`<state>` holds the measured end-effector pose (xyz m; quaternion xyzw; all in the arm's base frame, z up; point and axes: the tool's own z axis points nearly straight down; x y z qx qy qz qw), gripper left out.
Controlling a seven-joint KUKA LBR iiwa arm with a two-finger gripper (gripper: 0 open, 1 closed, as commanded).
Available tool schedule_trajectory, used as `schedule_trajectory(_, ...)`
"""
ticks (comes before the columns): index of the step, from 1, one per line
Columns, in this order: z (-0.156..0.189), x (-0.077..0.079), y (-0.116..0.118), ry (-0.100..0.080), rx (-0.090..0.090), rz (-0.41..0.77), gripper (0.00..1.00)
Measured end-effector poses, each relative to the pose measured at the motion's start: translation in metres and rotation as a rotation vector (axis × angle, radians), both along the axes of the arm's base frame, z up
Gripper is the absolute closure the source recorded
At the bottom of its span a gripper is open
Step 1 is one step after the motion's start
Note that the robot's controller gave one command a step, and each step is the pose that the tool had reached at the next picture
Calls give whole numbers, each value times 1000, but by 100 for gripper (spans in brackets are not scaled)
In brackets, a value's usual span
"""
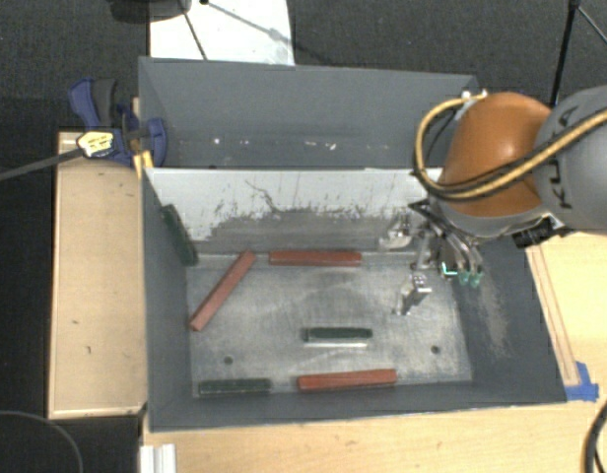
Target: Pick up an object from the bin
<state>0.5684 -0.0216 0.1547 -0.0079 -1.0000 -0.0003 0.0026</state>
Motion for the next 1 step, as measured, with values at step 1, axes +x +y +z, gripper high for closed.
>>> schedule_trajectory(1, 4, 2, 0, -8, -1, 1, 0)
